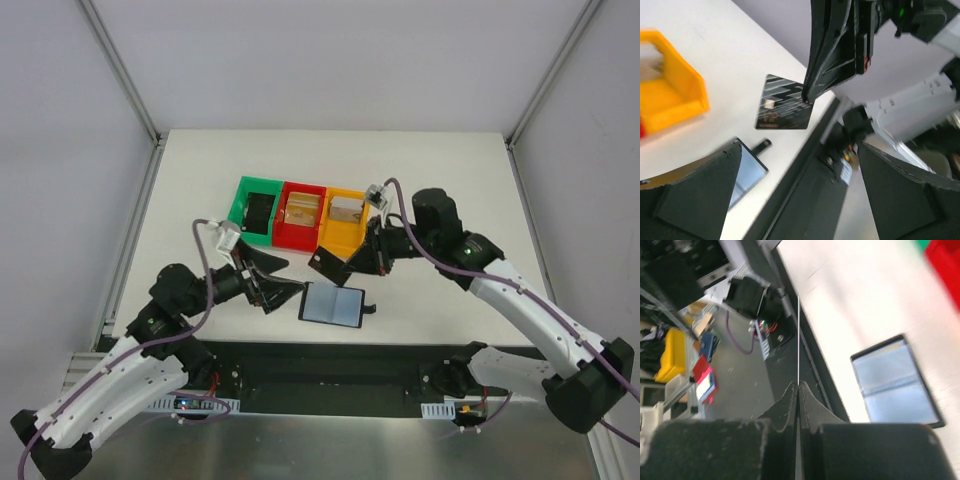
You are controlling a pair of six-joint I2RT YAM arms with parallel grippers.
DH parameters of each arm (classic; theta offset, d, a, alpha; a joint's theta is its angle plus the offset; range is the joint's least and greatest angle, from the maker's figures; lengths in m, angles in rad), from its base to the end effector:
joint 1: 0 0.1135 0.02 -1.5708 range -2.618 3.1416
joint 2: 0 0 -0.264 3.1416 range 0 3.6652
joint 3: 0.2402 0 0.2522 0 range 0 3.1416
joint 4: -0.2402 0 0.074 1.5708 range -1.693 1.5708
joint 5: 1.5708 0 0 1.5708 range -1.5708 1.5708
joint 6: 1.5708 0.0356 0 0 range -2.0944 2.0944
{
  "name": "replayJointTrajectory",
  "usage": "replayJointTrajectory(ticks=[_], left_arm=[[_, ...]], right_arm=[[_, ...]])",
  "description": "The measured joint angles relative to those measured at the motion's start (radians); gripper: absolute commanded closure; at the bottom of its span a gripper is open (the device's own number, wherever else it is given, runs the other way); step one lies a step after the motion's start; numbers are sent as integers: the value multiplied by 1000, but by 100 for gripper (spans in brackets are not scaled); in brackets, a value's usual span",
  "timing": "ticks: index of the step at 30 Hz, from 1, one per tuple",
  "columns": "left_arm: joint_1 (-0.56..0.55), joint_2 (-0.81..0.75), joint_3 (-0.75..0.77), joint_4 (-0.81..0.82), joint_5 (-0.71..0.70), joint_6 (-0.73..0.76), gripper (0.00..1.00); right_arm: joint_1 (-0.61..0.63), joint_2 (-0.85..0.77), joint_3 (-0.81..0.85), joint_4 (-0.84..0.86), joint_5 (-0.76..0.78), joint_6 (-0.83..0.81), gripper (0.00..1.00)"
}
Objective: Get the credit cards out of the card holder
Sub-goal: Place the credit card in the storage box.
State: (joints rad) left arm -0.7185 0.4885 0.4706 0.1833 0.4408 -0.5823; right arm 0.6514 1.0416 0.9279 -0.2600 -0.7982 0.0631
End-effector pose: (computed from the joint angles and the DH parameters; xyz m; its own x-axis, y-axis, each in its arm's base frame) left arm 0.0936 -0.1020 0.3105 -0.3981 -0.3126 -0.8624 0.8300 0.2777 -0.4838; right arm 0.1666 0.1591 0.3371 -0.3499 -0.2114 -0.9126 -0.9332 0.1645 0.3196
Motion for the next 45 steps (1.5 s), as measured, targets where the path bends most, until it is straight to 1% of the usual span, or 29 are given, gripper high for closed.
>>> replayJointTrajectory(ticks=[3,5,6,8,12,16,19,23,28,33,37,45], left_arm=[[0,-117,57,-131,-169,23,4],[0,-183,66,-198,-281,21,5],[0,-208,66,-235,-332,16,6],[0,-245,64,-316,-432,-3,6],[0,-314,23,-431,-582,-51,9],[0,-380,-17,-521,-674,-94,11],[0,-401,-19,-566,-732,-122,12],[0,-413,-17,-640,-796,-153,13],[0,-451,-3,-729,-890,-201,14],[0,-462,6,-772,-934,-228,14],[0,-452,12,-790,-952,-241,13],[0,-414,14,-804,-977,-253,13]], right_arm=[[1,116,150,-44,90,-65,100],[2,202,241,-46,150,-106,100],[2,248,287,-47,175,-131,98],[5,348,372,-43,198,-195,100],[27,518,460,-26,232,-370,100],[48,648,536,-36,230,-497,100],[51,747,634,-16,215,-555,100],[55,829,691,46,207,-597,100],[68,972,830,106,188,-626,100],[88,1093,932,159,169,-645,100],[102,1146,967,159,156,-666,100],[109,1167,968,153,147,-715,100]])
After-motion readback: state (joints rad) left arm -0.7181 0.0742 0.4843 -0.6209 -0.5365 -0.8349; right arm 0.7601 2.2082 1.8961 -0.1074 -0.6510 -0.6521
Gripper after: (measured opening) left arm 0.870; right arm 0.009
